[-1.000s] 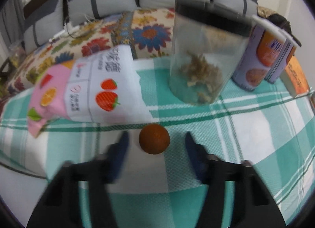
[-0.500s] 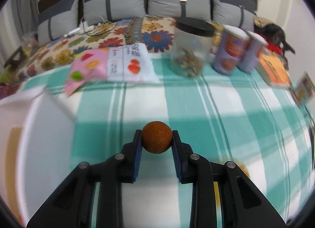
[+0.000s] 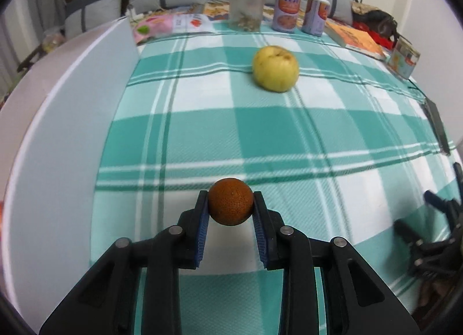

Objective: Organize fruits
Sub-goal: 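Lift the brown fruit, lower it onto the cloth, open the left tool, then grasp the yellow apple with the right tool and lift it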

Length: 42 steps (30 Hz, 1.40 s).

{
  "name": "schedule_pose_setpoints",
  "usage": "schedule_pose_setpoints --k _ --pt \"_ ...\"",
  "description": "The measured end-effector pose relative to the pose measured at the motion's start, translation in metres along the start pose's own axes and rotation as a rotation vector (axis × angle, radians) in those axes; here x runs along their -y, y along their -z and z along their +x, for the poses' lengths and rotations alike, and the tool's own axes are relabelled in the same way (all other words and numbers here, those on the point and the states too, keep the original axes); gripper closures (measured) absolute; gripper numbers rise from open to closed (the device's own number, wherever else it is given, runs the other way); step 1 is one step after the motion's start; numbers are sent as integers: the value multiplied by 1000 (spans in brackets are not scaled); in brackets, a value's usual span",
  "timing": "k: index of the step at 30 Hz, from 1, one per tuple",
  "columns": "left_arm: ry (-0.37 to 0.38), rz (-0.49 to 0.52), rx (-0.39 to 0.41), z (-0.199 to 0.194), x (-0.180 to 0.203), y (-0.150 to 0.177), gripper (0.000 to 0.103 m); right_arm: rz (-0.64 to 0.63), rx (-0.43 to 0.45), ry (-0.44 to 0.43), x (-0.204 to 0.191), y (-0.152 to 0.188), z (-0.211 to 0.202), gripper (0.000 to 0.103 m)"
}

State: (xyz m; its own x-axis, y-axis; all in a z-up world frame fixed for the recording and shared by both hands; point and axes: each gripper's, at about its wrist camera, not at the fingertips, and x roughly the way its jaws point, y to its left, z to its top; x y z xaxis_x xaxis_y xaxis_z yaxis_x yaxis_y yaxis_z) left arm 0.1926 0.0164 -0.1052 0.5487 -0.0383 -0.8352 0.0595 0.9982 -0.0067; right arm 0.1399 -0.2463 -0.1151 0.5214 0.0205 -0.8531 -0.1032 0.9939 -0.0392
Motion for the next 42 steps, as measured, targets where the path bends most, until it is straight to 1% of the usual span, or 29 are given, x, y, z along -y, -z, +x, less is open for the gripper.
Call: schedule_pose_setpoints --k 1,2,3,5,6,7,9,11,13,15,16,17,19,22,23,27,30,33,34,35,38,40,42 --pt "-20 2 11 3 0 5 70 0 0 0 0 0 0 0" --pt "-26 1 17 4 -1 8 59 0 0 0 0 0 0 0" --pt "-31 2 19 6 -2 12 39 0 0 0 0 0 0 0" --pt "-59 8 25 11 -3 19 19 0 0 0 0 0 0 0" --pt "-78 11 26 13 -4 23 18 0 0 0 0 0 0 0" --pt "-75 3 37 15 -6 26 18 0 0 0 0 1 0 0" --pt "-66 -40 53 14 -13 31 11 0 0 -1 0 1 0 0" --pt "-51 -74 66 14 -19 34 9 1 0 -1 0 1 0 0" --pt "-53 -69 64 15 -18 33 8 -2 -8 0 0 0 0 0" --pt "-51 -72 64 15 -19 33 8 -13 -63 -2 0 -9 2 0" --pt "-52 -71 64 15 -18 33 7 -10 -59 -17 -1 -16 0 0" --pt "-52 -71 64 15 -18 33 7 -14 -29 -48 -3 -26 -3 0" --pt "-52 -72 64 15 -18 33 7 -60 20 -98 -16 -55 -4 0" --pt "-52 -72 64 15 -19 33 7 -130 27 -204 -44 -107 16 0" --pt "-52 -72 64 15 -19 33 7 -139 24 -227 -52 -122 24 0" --pt "-54 -72 63 16 -18 33 7 -138 0 -253 -87 -181 69 0" --pt "-54 -72 63 16 -18 33 7 -114 -64 -251 -108 -206 103 2" --pt "-55 -72 63 16 -18 33 6 -109 -113 -233 -123 -216 126 16" --pt "-55 -72 63 16 -18 33 6 -110 -138 -225 -126 -217 133 26" --pt "-55 -73 63 16 -19 34 6 -111 -156 -200 -126 -217 138 39" --pt "-56 -72 63 16 -19 34 6 -82 -162 -210 -116 -218 135 39" --pt "-56 -72 63 16 -18 33 6 -72 -154 -221 -104 -212 122 39" --pt "-56 -72 63 16 -18 33 6 -75 -156 -251 -92 -205 105 39"
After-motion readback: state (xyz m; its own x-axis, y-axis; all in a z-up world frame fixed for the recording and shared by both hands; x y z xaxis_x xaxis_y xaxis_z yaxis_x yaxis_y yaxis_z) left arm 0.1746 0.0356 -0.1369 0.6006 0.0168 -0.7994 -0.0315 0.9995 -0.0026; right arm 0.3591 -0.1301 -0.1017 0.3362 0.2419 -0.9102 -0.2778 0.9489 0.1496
